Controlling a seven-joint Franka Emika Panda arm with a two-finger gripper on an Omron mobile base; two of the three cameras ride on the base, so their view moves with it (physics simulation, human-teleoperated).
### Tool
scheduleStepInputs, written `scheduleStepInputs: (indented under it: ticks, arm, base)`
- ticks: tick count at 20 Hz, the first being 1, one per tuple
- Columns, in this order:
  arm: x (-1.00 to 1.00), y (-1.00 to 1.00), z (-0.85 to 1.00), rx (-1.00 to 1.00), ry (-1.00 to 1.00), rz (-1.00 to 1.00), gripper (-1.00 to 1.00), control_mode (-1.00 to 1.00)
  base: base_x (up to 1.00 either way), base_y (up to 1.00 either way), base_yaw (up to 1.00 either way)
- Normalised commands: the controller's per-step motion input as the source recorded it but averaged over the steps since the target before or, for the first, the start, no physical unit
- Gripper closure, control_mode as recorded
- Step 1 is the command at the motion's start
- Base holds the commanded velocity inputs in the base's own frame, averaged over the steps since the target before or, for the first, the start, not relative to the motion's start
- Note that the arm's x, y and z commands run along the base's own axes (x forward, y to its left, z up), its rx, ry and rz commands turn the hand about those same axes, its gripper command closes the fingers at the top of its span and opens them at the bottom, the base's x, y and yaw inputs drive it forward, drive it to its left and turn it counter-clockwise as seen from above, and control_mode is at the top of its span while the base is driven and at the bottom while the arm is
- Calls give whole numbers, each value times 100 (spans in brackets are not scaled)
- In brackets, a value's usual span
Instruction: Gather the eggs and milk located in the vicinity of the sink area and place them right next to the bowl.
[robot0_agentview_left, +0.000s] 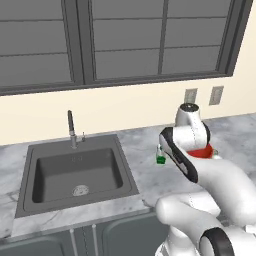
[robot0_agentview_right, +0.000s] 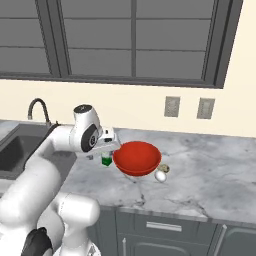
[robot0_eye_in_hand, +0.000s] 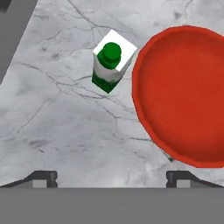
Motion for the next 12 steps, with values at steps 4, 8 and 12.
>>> scheduleStepInputs:
  ticks: [4, 8, 12]
  arm:
    - [-62, -9, 84, 10, -2, -23, -100, -100]
    - [-71, -29, 77, 22, -3, -25, -100, -100]
    - [-53, -24, 67, 22, -4, -29, -100, -100]
  base:
    - [0, 0, 0]
    - [0, 0, 0]
    - [0, 0, 0]
